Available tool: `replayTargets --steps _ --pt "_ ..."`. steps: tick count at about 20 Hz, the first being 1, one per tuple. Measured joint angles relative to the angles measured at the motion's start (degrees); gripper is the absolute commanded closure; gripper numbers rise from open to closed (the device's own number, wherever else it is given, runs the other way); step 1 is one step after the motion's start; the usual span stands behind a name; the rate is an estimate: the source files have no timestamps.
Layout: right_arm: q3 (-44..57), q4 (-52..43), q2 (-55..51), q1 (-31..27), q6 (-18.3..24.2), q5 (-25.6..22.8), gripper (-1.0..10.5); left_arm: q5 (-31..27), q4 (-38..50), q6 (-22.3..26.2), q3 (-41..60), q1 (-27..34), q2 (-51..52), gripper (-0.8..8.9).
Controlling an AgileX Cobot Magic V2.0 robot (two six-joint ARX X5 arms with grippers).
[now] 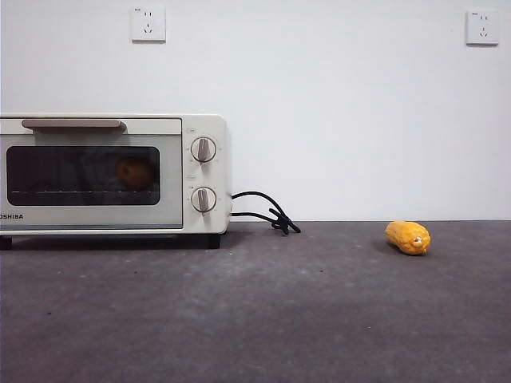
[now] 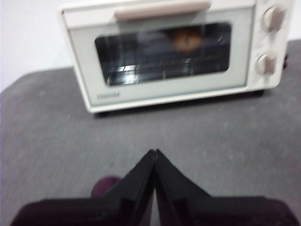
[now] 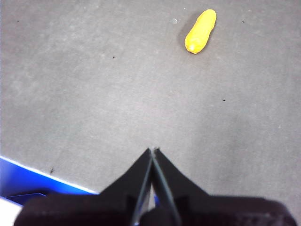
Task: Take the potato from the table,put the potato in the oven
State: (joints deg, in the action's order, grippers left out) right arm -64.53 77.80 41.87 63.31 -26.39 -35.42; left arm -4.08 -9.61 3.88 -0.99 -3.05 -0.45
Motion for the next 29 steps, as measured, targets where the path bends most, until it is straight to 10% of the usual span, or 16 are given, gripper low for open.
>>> replayTargets --steps 23,29 --pt "0.00 0.02 0.00 0.00 0.02 0.00 9.4 -0.07 -0.15 -0.94 0.00 5.22 -1.60 8.17" --pt "0.00 0.02 -1.77 -8.90 7.06 -4.92 9.4 -0.07 -0.15 -0.94 0.00 5.25 -2.78 8.17"
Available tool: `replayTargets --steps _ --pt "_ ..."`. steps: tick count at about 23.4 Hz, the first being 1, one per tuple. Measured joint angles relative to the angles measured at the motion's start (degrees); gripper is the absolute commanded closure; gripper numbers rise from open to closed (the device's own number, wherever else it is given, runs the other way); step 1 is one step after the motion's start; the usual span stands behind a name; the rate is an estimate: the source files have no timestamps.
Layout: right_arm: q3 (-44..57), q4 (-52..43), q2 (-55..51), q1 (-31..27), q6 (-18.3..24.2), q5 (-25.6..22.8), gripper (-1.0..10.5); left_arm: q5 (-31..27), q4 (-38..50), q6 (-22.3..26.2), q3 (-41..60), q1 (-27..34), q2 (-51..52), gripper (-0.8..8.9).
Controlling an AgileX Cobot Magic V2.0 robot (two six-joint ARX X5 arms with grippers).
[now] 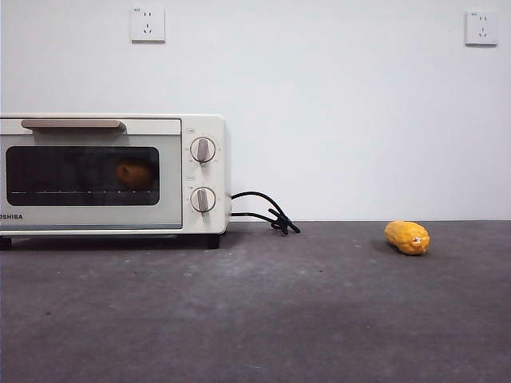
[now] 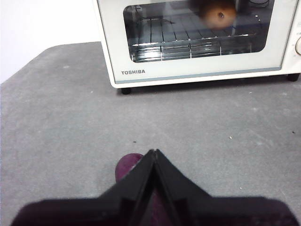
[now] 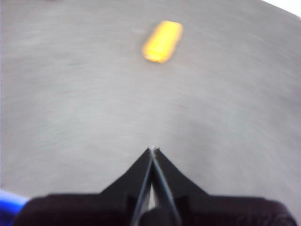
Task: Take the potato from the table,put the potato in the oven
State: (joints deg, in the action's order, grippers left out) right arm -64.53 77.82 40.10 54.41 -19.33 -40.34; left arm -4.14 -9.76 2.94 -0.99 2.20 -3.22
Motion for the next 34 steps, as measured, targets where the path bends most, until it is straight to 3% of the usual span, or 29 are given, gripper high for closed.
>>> replayTargets --steps 2,4,5,6,9,11,14,20,34 --pt "0.09 -0.46 -0.02 -8.26 0.87 -0.81 9.4 -0.02 0.02 -0.02 0.00 0.00 -0.31 8.18" --pt "2.56 -10.71 -1.46 -17.75 2.95 -1.03 9.4 0.00 0.02 -0.02 0.00 0.00 -0.52 8.18" --pt "5.53 -20.28 -3.15 -22.77 5.20 1.66 9.4 0.00 0.00 0.00 0.00 0.00 -0.52 8.17" --pt "8.90 -29.38 -4.81 -26.64 7.58 5.77 9.4 0.00 0.00 0.00 0.00 0.00 -0.52 8.18" --pt "24.15 -61.00 -9.79 -38.18 16.74 28.28 9.4 0.00 0.00 0.00 0.00 0.00 -0.52 8.18" --pt "33.64 -74.16 -11.67 -43.89 19.39 37.73 9.4 0.00 0.00 -0.02 0.00 0.00 -0.63 8.17" --pt "40.65 -77.13 -13.99 -47.82 20.46 37.79 9.4 0.00 0.00 0.00 0.00 0.00 -0.68 8.17" --pt "50.71 -77.24 -20.37 -52.28 21.03 32.13 9.4 0.00 0.00 0.00 0.00 0.00 -0.68 8.17" --pt "61.24 -77.18 -30.27 -54.18 21.33 35.23 9.4 0.00 0.00 0.00 0.00 0.00 -0.68 8.17"
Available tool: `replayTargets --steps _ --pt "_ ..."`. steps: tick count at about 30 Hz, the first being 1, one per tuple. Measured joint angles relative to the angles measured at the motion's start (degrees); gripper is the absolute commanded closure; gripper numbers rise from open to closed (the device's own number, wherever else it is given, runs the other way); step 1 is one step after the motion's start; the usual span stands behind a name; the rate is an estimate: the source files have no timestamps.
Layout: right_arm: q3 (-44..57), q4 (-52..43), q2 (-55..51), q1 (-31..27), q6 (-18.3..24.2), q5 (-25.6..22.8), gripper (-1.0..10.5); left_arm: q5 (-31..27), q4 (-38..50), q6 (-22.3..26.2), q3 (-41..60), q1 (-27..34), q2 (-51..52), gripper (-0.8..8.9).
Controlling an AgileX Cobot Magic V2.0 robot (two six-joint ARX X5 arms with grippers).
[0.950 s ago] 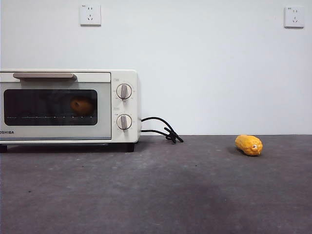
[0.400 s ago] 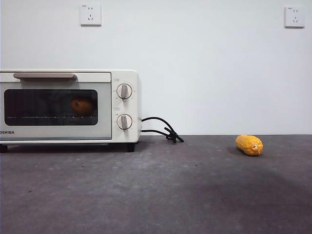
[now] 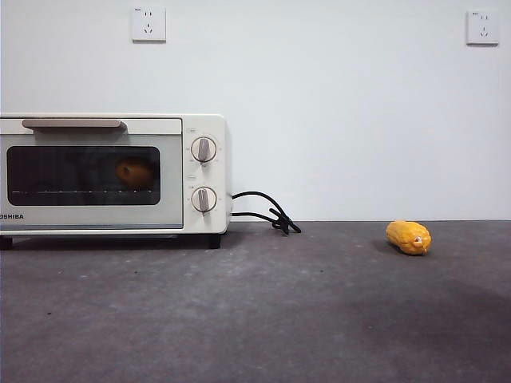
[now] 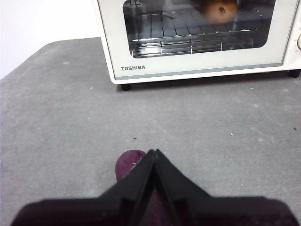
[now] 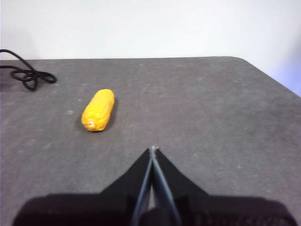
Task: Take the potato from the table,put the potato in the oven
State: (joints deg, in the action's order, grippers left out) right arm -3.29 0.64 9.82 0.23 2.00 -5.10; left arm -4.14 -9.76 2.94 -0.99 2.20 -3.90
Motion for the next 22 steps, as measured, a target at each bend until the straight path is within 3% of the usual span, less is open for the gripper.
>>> replayTargets --steps 4,9,22 --pt "1.70 0.74 -2.51 -0.63 0.07 3.69 9.4 0.00 0.00 0.00 0.00 0.00 0.00 8.17" --pt "1.79 8.74 -6.12 -0.63 0.61 7.06 9.4 0.00 0.00 0.00 0.00 0.00 0.00 8.17" --pt "1.88 10.10 -9.27 -0.68 1.88 7.54 9.4 0.00 0.02 0.00 0.00 0.00 -0.44 8.17"
